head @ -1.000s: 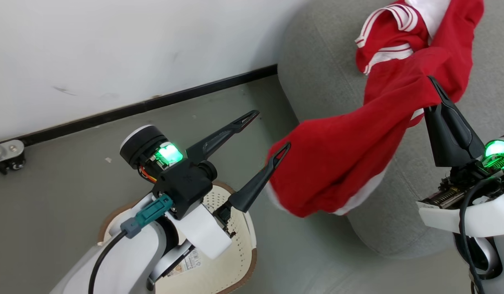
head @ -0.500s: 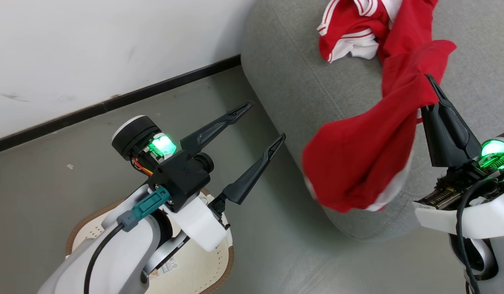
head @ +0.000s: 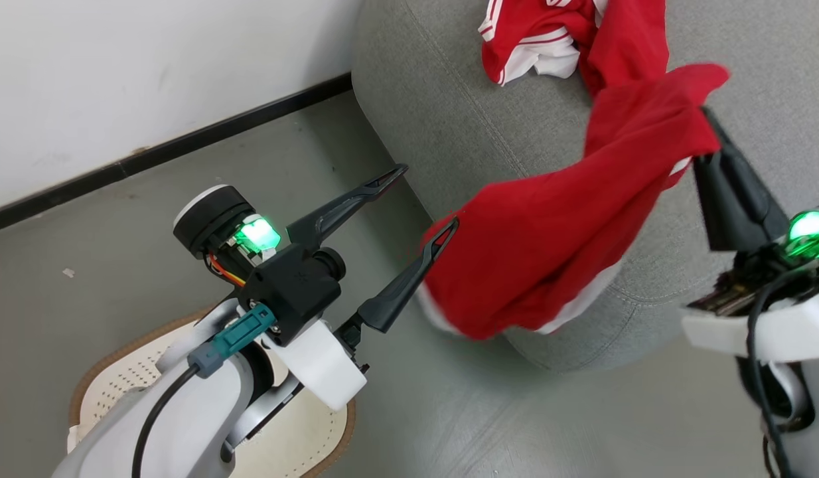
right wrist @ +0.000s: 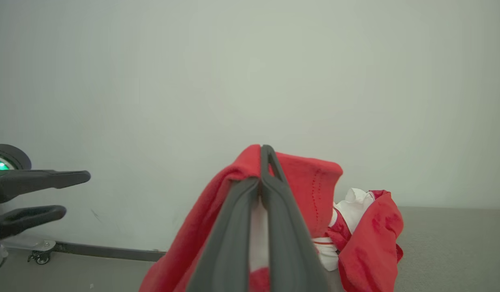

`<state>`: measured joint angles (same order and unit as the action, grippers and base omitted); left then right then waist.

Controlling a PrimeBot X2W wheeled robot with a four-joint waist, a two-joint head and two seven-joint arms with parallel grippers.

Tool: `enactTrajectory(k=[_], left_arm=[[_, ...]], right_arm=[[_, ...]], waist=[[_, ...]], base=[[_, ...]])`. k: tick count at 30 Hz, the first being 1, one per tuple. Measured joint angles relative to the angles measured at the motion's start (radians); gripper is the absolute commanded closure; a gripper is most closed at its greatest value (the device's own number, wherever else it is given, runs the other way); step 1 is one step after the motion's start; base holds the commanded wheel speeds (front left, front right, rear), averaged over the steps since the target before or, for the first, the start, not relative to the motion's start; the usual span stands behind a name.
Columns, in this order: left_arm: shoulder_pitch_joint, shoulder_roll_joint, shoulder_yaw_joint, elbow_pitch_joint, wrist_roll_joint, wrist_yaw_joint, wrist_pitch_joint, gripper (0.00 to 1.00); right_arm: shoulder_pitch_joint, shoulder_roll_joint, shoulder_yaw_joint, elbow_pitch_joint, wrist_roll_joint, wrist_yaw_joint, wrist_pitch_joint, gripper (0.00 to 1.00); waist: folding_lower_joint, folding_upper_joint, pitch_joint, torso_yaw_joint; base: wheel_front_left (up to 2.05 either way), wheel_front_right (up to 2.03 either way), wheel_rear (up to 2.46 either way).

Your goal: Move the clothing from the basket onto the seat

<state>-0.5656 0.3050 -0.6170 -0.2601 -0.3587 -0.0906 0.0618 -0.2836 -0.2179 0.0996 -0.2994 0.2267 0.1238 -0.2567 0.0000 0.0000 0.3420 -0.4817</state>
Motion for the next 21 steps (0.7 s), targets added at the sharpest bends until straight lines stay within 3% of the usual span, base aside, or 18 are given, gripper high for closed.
enactTrajectory(k=[7, 21], left_arm=[[-0.001, 0.003, -0.007, -0.021, 0.000, 0.003, 0.027, 0.00], [-0.018, 0.010, -0.017, -0.073, 0.016, 0.010, 0.093, 0.00]], right_arm=[[-0.130, -0.029, -0.049, 0.026, 0.012, 0.000, 0.000, 1.00], [-0.383, -0.178, -0.112, 0.192, 0.077, 0.000, 0.000, 1.00]], waist=[[0.0000, 0.0000, 0.033, 0.000], [0.0000, 0.0000, 0.117, 0.038]], base=[[0.00, 0.00, 0.00], [0.00, 0.00, 0.00]])
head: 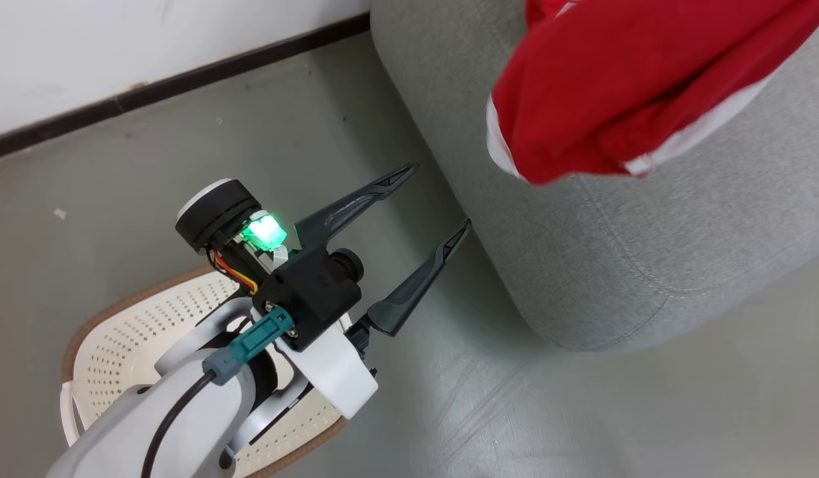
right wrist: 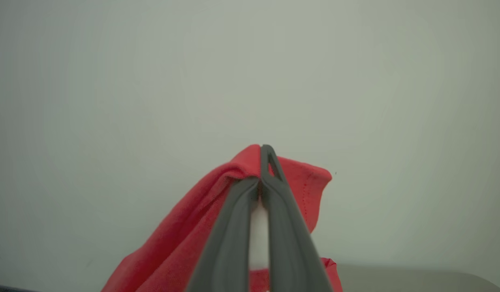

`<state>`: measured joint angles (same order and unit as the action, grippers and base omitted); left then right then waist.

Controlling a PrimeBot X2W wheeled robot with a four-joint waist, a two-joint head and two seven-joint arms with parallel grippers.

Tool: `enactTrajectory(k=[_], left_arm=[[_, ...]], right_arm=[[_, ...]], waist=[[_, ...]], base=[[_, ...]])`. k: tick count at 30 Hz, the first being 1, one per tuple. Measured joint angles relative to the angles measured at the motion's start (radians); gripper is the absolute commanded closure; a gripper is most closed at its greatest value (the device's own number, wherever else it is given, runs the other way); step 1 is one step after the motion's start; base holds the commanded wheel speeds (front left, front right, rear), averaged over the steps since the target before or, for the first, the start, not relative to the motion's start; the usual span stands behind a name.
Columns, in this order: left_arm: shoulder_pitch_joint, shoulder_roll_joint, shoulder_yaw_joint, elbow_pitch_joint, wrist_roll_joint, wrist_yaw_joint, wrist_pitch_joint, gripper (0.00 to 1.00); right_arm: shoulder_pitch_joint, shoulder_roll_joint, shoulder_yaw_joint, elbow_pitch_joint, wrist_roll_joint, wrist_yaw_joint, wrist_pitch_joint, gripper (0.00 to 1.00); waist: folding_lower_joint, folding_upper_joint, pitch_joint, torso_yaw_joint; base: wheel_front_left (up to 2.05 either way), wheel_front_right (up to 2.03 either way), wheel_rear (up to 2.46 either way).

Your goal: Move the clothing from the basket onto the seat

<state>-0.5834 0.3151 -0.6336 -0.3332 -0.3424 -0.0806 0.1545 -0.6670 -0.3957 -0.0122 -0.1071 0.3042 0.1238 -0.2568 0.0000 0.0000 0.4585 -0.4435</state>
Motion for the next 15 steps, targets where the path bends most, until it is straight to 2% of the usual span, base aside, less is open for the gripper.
enactTrajectory(k=[15], left_arm=[[-0.037, 0.001, -0.016, -0.070, 0.010, 0.008, 0.066, 0.00]], right_arm=[[-0.287, -0.182, -0.073, 0.214, 0.076, 0.000, 0.000, 1.00]], waist=[[0.0000, 0.0000, 0.113, 0.053]], base=[[0.00, 0.00, 0.00]])
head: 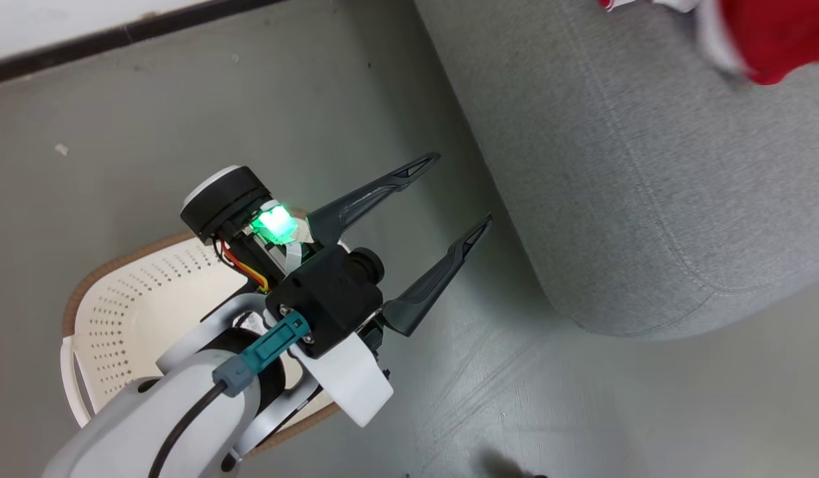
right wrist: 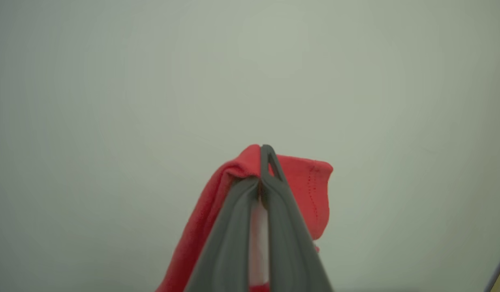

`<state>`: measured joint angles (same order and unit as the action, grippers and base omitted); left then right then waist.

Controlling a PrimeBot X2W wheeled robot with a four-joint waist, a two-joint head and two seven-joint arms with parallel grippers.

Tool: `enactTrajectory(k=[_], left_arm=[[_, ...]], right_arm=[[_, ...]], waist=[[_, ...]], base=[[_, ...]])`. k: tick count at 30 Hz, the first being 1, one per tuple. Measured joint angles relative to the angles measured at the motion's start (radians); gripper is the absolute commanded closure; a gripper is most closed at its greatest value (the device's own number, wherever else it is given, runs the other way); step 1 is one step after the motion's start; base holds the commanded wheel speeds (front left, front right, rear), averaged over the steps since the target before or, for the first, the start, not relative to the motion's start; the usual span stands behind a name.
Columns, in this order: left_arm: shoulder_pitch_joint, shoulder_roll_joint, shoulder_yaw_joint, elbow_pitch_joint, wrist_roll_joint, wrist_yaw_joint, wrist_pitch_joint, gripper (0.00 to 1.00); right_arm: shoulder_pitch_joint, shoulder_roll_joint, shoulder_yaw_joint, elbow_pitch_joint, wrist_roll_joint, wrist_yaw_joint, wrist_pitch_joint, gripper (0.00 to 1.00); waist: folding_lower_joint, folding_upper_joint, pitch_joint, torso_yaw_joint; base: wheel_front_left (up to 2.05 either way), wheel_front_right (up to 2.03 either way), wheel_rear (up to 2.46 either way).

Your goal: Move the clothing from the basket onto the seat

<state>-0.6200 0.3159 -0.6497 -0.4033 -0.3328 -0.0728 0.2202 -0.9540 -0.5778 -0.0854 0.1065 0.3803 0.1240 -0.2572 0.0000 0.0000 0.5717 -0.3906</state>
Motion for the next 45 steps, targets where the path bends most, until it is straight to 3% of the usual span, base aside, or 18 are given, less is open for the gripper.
enactTrajectory(k=[10, 18, 25, 35, 45], left_arm=[[-0.035, 0.000, -0.011, -0.032, 0.001, 0.000, 0.034, 0.00], [-0.073, 0.000, -0.014, -0.051, 0.008, -0.002, 0.053, 0.00], [-0.098, 0.009, -0.008, -0.062, 0.017, -0.009, 0.073, 0.00], [-0.134, 0.021, -0.005, -0.070, 0.026, -0.011, 0.086, 0.00], [-0.152, 0.032, -0.005, -0.070, 0.026, -0.019, 0.087, 0.00]], right_arm=[[-0.112, -0.091, -0.022, 0.104, 0.012, 0.000, -0.001, 1.00], [-0.184, -0.117, 0.000, 0.150, 0.008, 0.000, -0.001, 1.00], [-0.171, -0.108, 0.012, 0.283, -0.005, 0.000, -0.001, 1.00], [-0.139, -0.035, 0.001, 0.476, -0.001, 0.000, -0.001, 1.00], [-0.165, 0.004, 0.006, 0.575, 0.015, 0.000, 0.029, 1.00]], waist=[[0.0000, 0.0000, 0.073, 0.023], [0.0000, 0.0000, 0.139, 0.039], [0.0000, 0.0000, 0.193, 0.053], [0.0000, 0.0000, 0.253, 0.072], [0.0000, 0.0000, 0.286, 0.080]], base=[[0.00, 0.00, 0.00], [0.00, 0.00, 0.00], [0.00, 0.00, 0.00], [0.00, 0.00, 0.00], [0.00, 0.00, 0.00]])
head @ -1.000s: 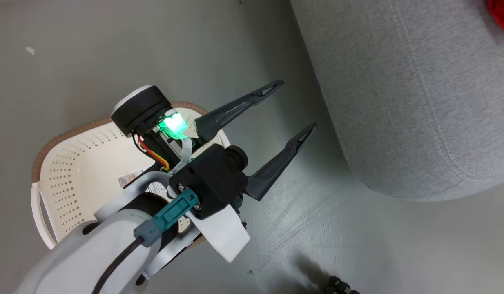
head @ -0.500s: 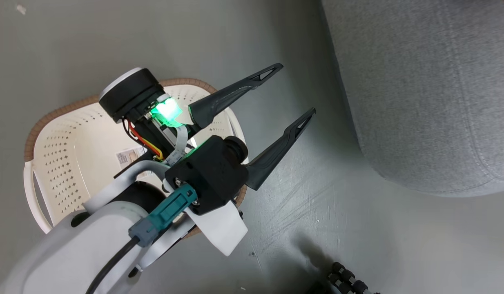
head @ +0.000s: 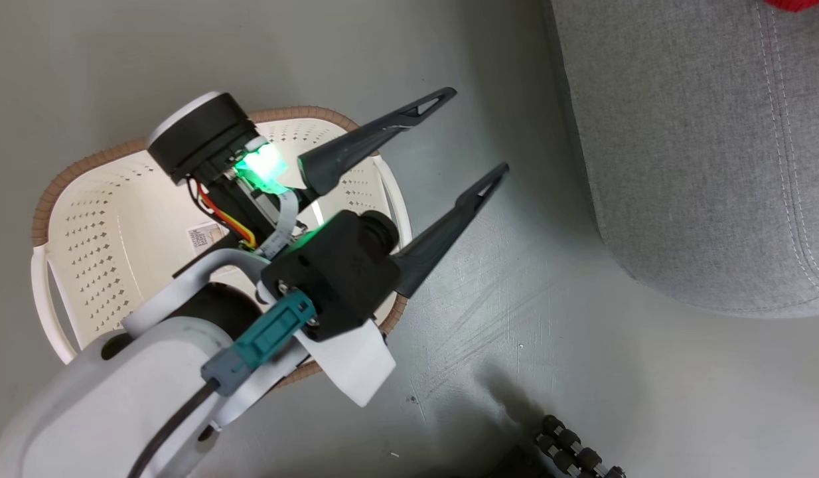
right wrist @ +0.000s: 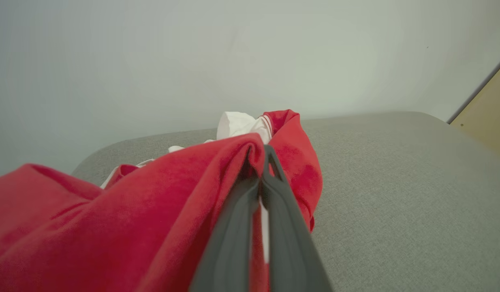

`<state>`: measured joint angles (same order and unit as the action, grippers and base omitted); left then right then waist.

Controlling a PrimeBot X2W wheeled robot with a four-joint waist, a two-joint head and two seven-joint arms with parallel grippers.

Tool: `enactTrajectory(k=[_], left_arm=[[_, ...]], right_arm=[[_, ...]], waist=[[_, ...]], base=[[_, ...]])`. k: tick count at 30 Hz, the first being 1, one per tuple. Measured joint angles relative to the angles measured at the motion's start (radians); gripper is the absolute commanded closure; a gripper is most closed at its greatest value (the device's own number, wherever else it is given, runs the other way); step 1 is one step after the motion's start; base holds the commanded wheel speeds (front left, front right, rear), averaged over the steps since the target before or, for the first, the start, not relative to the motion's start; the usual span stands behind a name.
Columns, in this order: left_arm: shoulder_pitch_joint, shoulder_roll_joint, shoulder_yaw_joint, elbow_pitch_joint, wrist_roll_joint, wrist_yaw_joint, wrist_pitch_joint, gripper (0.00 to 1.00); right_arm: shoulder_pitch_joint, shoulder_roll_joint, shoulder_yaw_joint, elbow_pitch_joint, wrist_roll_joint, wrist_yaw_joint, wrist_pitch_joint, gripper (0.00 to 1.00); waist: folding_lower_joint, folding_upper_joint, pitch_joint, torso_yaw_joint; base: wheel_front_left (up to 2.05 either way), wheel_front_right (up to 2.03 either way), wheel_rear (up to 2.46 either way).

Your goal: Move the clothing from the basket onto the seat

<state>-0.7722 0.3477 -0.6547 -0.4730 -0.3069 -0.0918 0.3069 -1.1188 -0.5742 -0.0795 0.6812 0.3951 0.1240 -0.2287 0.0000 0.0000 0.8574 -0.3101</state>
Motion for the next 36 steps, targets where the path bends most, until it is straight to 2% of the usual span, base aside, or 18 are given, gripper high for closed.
enactTrajectory(k=[1, 2, 3, 4, 5, 6, 7, 8, 26, 36], left_arm=[[0.000, 0.002, 0.001, 0.000, 0.001, 0.000, 0.000, 0.00], [0.000, 0.006, 0.003, 0.001, 0.001, 0.000, 0.000, 0.00], [0.000, 0.009, 0.006, 0.002, 0.001, 0.000, 0.000, 0.00], [0.000, 0.011, 0.007, 0.007, 0.001, 0.000, 0.000, 0.00], [0.000, 0.012, 0.007, 0.008, 0.001, 0.000, 0.000, 0.00], [0.000, 0.012, 0.007, 0.008, 0.001, 0.000, 0.000, 0.00], [0.000, 0.012, 0.007, 0.009, 0.001, 0.000, 0.000, 0.00], [0.000, 0.012, 0.008, 0.011, 0.001, 0.000, 0.000, 0.00], [0.001, 0.032, 0.028, 0.033, 0.001, 0.000, -0.027, 0.00], [0.019, 0.031, 0.049, 0.042, 0.000, 0.010, -0.070, 0.00]], right_arm=[[-0.008, 0.004, 0.002, 0.005, 0.001, 0.000, 0.004, 1.00], [-0.015, 0.008, 0.006, 0.008, 0.001, 0.000, 0.004, 0.95], [-0.019, 0.014, 0.010, 0.010, 0.000, 0.000, 0.004, 0.74], [-0.026, 0.020, 0.014, 0.024, 0.000, 0.000, 0.014, 0.58], [-0.029, 0.021, 0.018, 0.030, 0.000, 0.000, 0.017, 0.51], [-0.033, 0.023, 0.019, 0.037, 0.000, 0.000, 0.020, 0.23], [-0.035, 0.023, 0.021, 0.041, 0.000, 0.000, 0.026, 0.08], [-0.036, 0.024, 0.024, 0.045, 0.000, 0.000, 0.029, 0.00], [-0.029, 0.040, 0.045, 0.053, -0.015, 0.000, 0.063, 0.00], [0.059, 0.066, 0.068, 0.003, -0.017, 0.000, 0.075, 0.00]], waist=[[0.0000, 0.0000, 0.002, -0.001], [0.0000, 0.0000, 0.003, -0.003], [0.0000, 0.0000, 0.004, -0.005], [0.0000, 0.0000, 0.003, -0.010], [0.0000, 0.0000, 0.003, -0.012], [0.0000, 0.0000, 0.002, -0.014], [0.0000, 0.0000, 0.001, -0.016], [0.0000, 0.0000, 0.000, -0.017], [0.0000, 0.0000, -0.048, -0.049], [0.0000, 0.0000, -0.096, -0.053]], base=[[0.00, 0.00, 0.00], [0.00, 0.00, 0.00], [0.00, 0.00, 0.00], [0.00, 0.00, 0.00], [0.00, 0.00, 0.00], [0.00, 0.00, 0.00], [0.00, 0.00, 0.00], [0.00, 0.00, 0.00], [0.00, 0.00, 0.00], [0.00, 0.00, 0.00]])
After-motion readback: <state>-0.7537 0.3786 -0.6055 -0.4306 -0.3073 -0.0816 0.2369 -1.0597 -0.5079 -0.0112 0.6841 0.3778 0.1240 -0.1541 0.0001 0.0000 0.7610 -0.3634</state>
